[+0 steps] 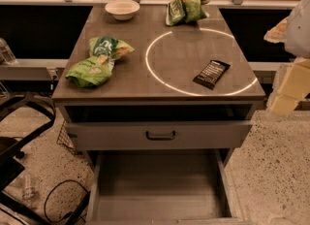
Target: Close middle drawer
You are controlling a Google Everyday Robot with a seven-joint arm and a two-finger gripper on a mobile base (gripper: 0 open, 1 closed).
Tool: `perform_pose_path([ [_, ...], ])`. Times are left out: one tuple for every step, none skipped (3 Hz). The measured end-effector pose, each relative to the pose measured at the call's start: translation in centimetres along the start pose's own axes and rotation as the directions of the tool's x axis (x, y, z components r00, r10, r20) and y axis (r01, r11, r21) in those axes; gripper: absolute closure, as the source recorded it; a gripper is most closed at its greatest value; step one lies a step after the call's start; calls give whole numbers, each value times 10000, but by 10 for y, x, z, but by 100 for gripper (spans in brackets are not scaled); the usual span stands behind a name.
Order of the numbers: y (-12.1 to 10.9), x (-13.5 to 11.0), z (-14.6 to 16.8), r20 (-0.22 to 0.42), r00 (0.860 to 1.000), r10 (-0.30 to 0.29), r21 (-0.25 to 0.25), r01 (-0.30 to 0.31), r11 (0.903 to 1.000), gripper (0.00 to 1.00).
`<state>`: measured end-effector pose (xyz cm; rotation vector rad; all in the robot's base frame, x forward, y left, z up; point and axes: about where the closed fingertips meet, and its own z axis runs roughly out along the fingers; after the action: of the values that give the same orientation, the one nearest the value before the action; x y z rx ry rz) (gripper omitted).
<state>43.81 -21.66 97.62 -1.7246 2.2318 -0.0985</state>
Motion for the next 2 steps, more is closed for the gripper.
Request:
perform_pose_path([
  [0, 0, 0, 1, 10000, 0, 2, 0, 10000, 0],
  [14, 20, 22, 147, 9991, -400, 218, 397, 9990, 0],
])
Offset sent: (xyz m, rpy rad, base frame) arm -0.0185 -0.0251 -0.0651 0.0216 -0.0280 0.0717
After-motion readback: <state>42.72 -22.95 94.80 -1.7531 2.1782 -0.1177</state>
